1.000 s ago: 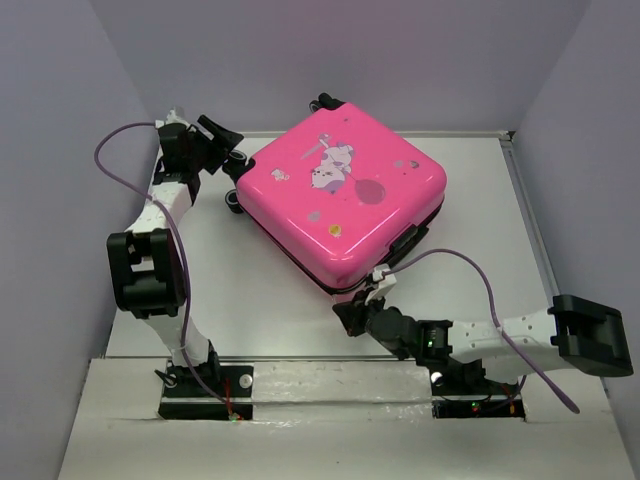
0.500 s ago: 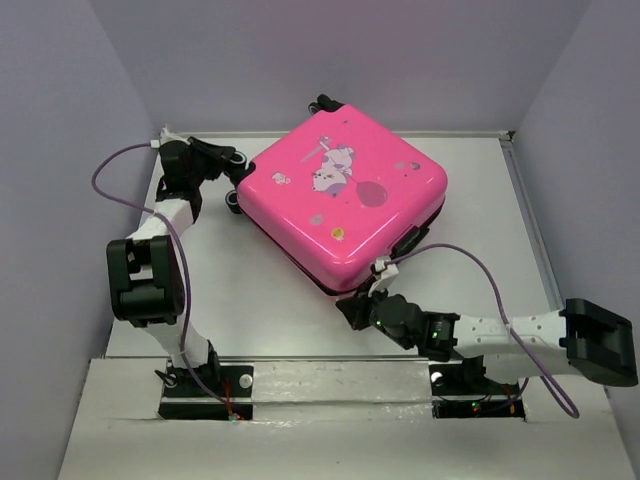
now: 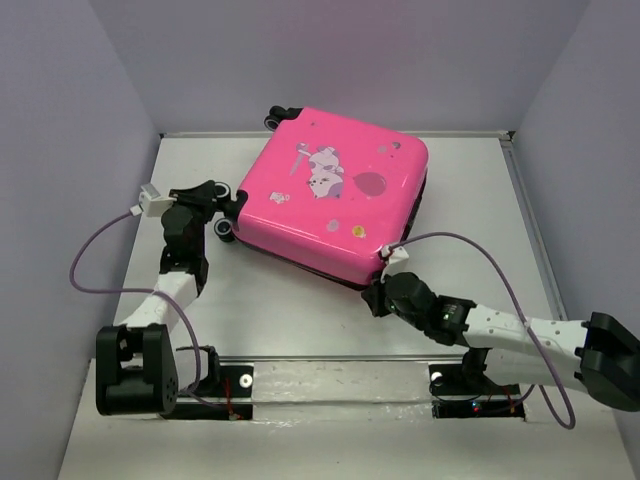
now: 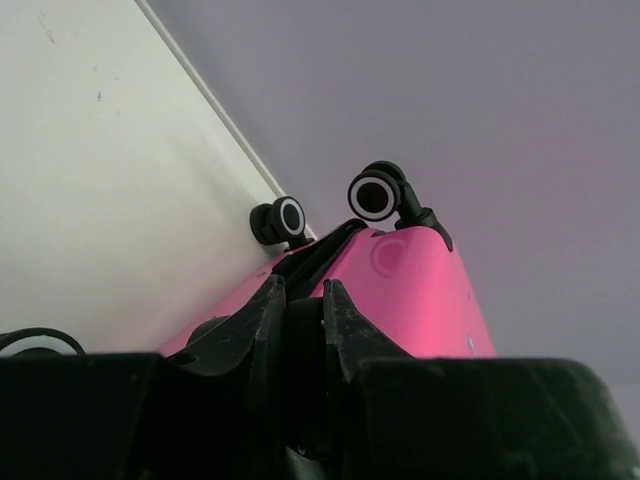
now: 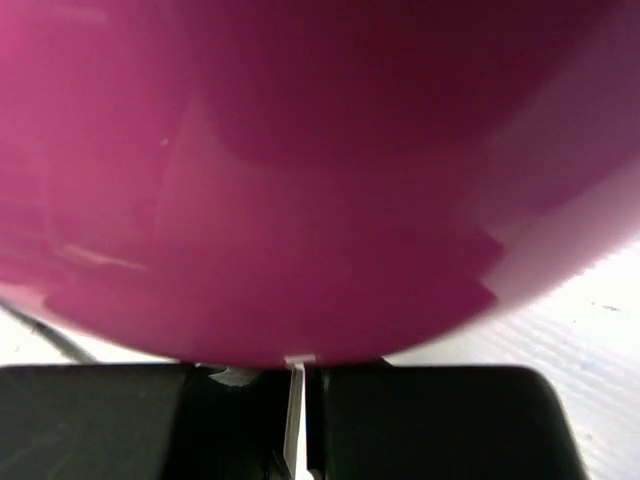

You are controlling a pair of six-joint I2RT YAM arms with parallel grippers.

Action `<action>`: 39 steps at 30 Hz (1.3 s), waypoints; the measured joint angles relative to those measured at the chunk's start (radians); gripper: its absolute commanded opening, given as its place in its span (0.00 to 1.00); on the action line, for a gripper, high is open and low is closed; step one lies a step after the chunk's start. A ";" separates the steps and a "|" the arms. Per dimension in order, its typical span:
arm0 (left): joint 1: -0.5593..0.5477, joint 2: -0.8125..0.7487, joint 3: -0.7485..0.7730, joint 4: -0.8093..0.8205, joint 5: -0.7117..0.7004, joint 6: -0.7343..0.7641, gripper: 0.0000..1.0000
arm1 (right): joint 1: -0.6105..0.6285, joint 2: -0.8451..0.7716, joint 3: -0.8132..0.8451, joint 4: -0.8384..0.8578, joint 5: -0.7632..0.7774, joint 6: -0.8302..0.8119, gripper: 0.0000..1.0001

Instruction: Pack the luggage

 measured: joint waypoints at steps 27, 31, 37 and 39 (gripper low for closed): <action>0.018 -0.169 0.113 -0.439 -0.047 0.060 0.06 | -0.042 0.124 0.016 0.296 -0.101 0.028 0.07; 0.021 -0.167 0.042 -0.351 -0.043 0.037 0.06 | -0.040 0.118 0.019 0.274 -0.083 0.016 0.07; -0.022 -0.156 -0.020 -0.213 -0.071 0.018 0.06 | -0.031 0.253 0.158 0.217 -0.090 -0.026 0.07; -0.055 -0.156 -0.030 -0.204 -0.095 0.018 0.06 | 0.004 0.414 0.293 0.225 -0.085 -0.055 0.07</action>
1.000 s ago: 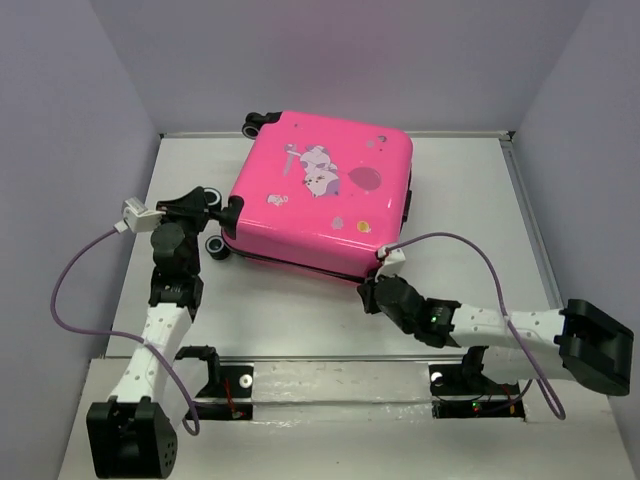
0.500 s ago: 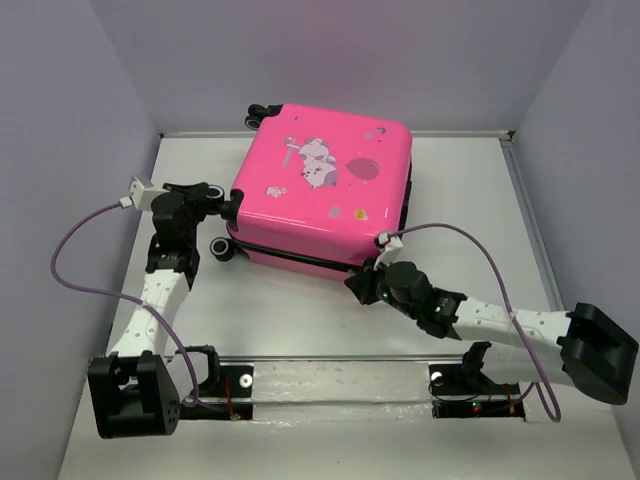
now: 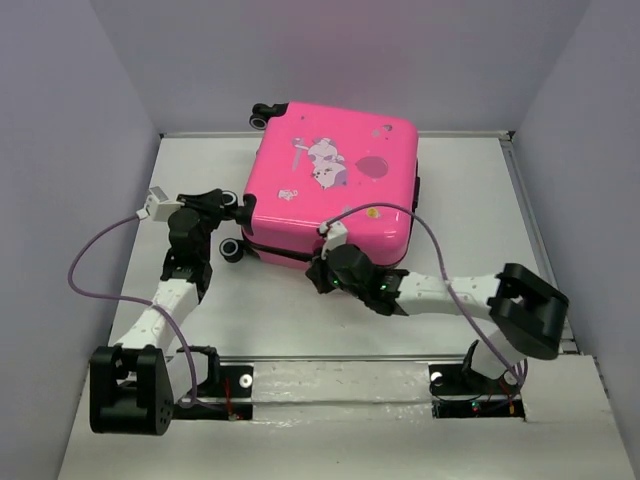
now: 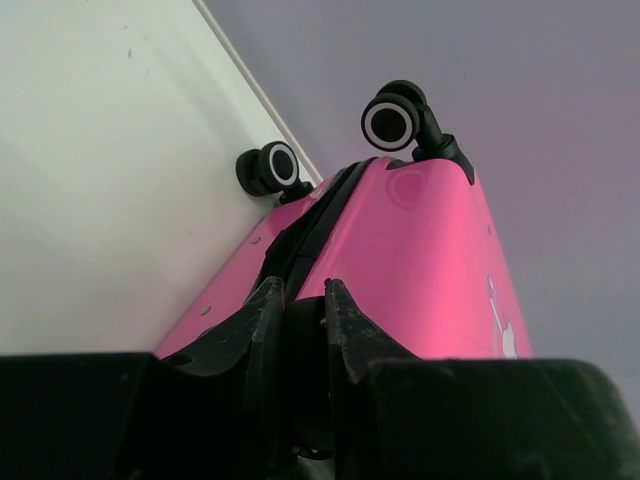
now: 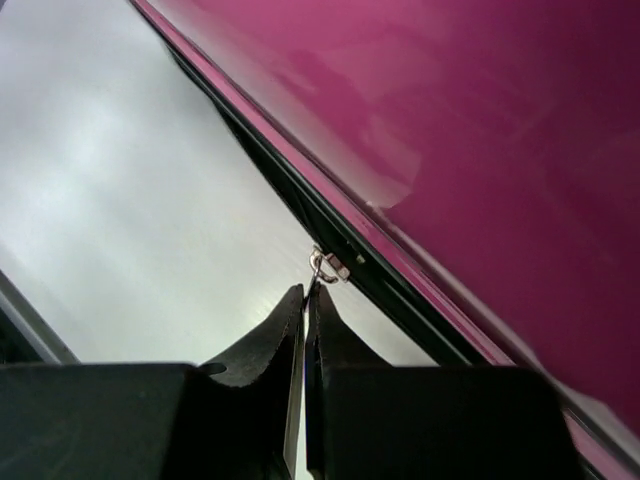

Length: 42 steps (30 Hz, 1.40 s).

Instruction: Pack the luggage

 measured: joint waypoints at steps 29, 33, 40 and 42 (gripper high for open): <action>-0.117 -0.167 -0.020 -0.170 0.040 0.177 0.06 | 0.171 0.231 0.424 -0.168 -0.312 -0.120 0.93; -0.142 -0.211 -0.032 -0.197 0.071 0.178 0.06 | 0.164 -0.099 0.290 -0.288 -0.320 -0.088 1.00; -0.153 -0.285 -0.048 -0.245 0.085 0.186 0.06 | -0.300 -0.541 0.254 -0.448 -0.098 -0.035 1.00; -0.160 -0.304 -0.054 -0.256 0.089 0.194 0.06 | -0.434 -0.566 0.269 -0.490 -0.047 -0.037 1.00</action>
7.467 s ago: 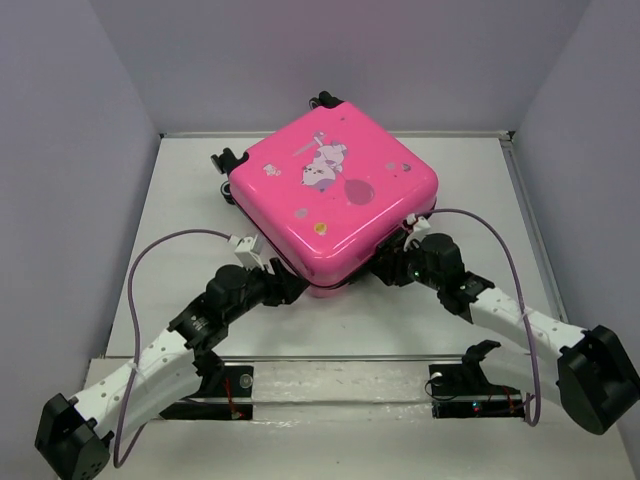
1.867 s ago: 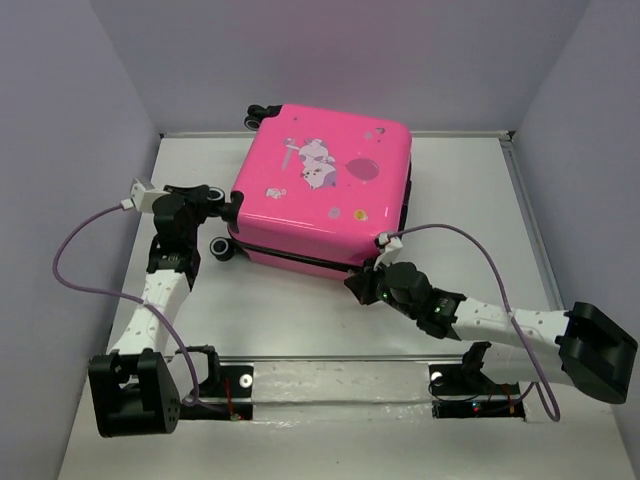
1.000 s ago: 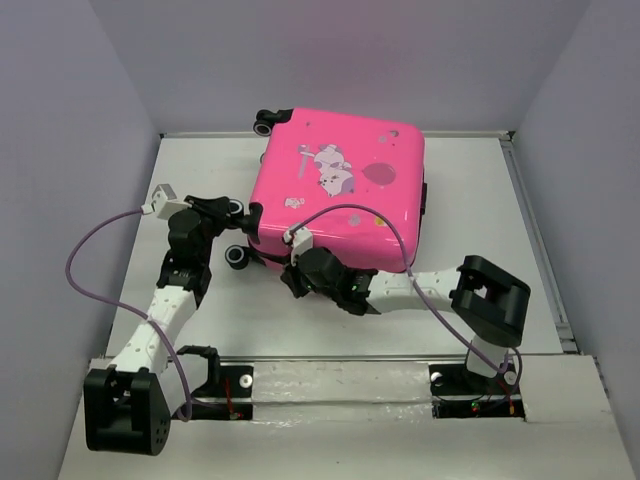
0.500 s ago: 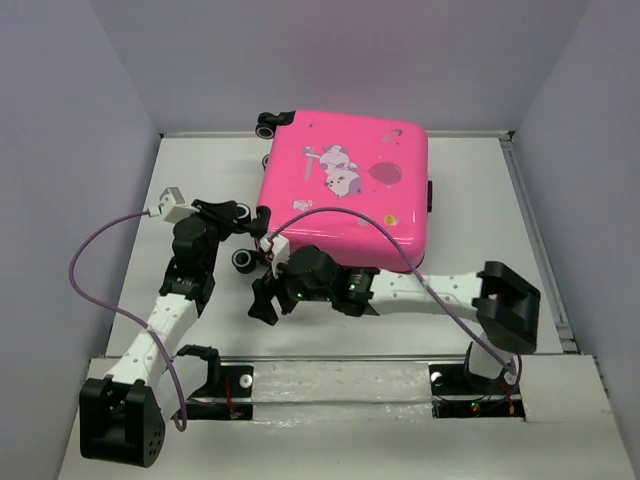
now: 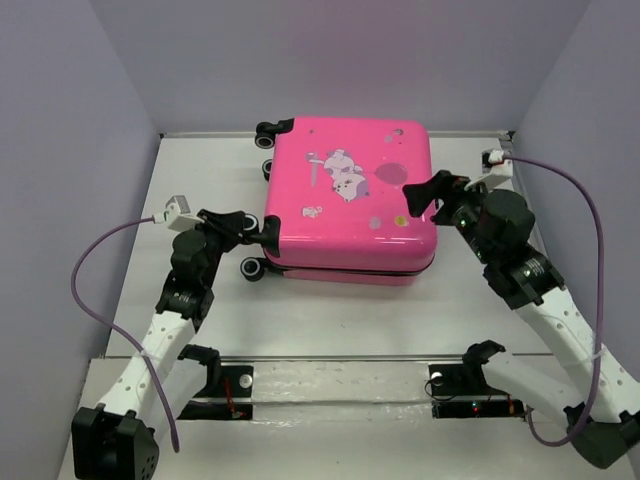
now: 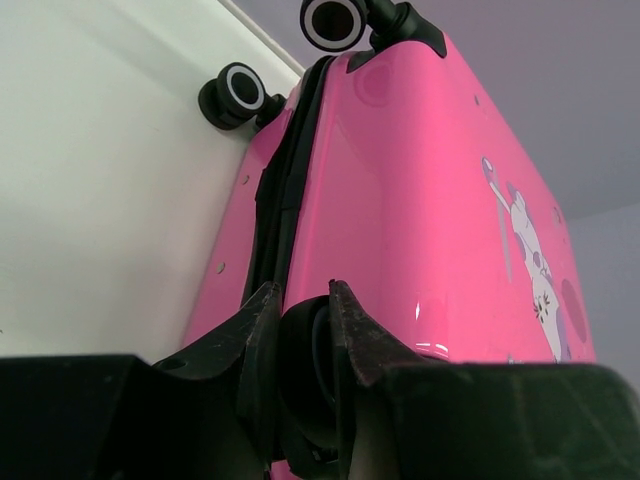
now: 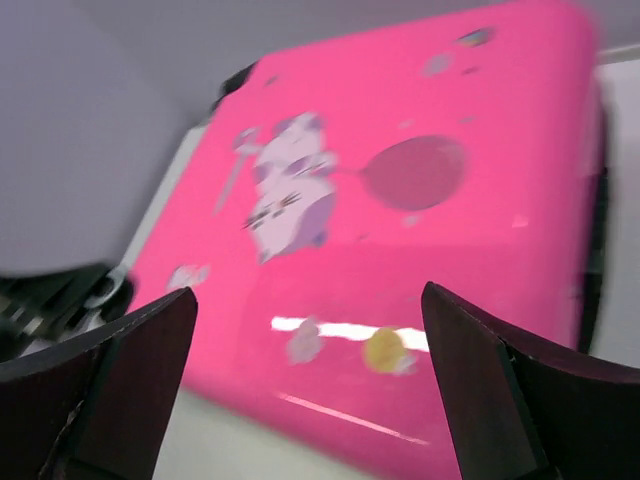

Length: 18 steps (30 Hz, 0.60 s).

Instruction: Pack the luggage

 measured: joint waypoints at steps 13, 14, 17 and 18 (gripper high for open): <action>-0.290 -0.079 -0.029 -0.060 -0.178 0.068 0.06 | -0.542 0.463 0.081 0.029 -0.377 0.030 0.99; -0.324 -0.083 -0.034 -0.056 -0.199 0.073 0.06 | -0.545 0.494 0.106 0.036 -0.404 0.023 0.98; -0.433 -0.100 -0.049 -0.045 -0.238 0.078 0.06 | -0.582 0.620 0.209 0.066 -0.505 -0.002 0.93; -0.460 -0.103 -0.052 -0.042 -0.241 0.078 0.06 | -0.591 0.664 0.246 0.081 -0.533 -0.006 0.92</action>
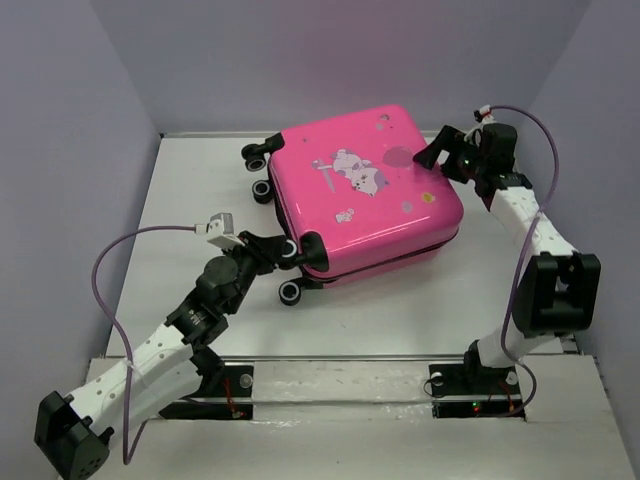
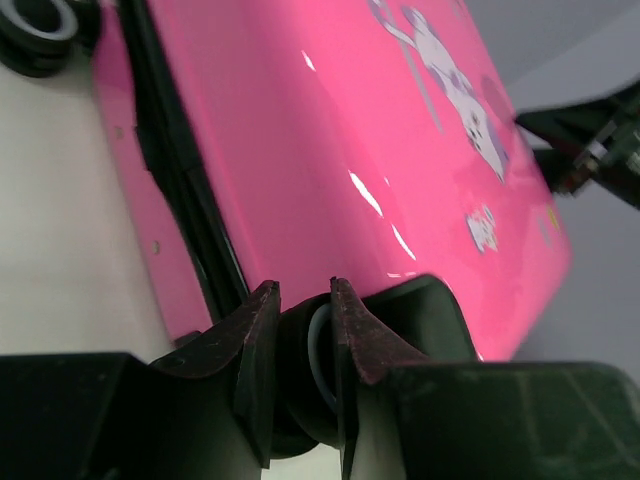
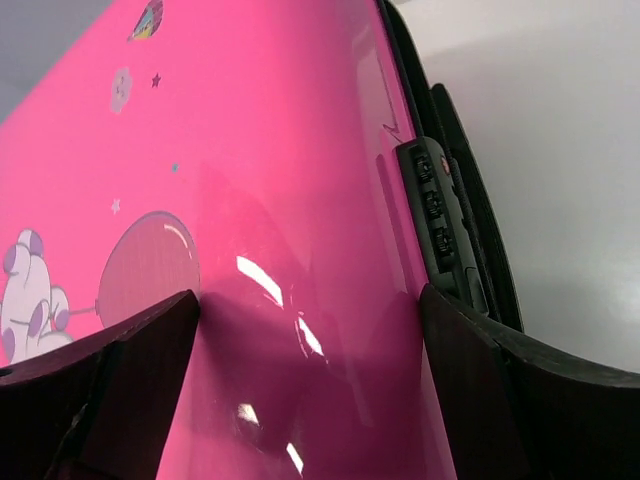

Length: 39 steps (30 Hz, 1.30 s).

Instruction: Pack the luggage

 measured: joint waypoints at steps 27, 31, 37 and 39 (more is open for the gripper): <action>-0.413 0.262 0.160 0.087 0.071 0.013 0.06 | 0.217 -0.108 0.286 -0.042 -0.314 -0.078 0.19; -0.412 0.264 0.160 0.092 0.074 0.011 0.06 | 0.214 -0.586 -0.231 0.125 -0.261 -0.039 0.07; -0.412 0.263 0.159 0.089 0.069 -0.004 0.06 | 0.222 -0.910 -0.878 0.200 -0.219 0.071 0.23; -0.412 0.262 0.159 0.088 0.067 -0.012 0.06 | 0.221 -0.928 -0.991 0.154 -0.205 0.104 0.32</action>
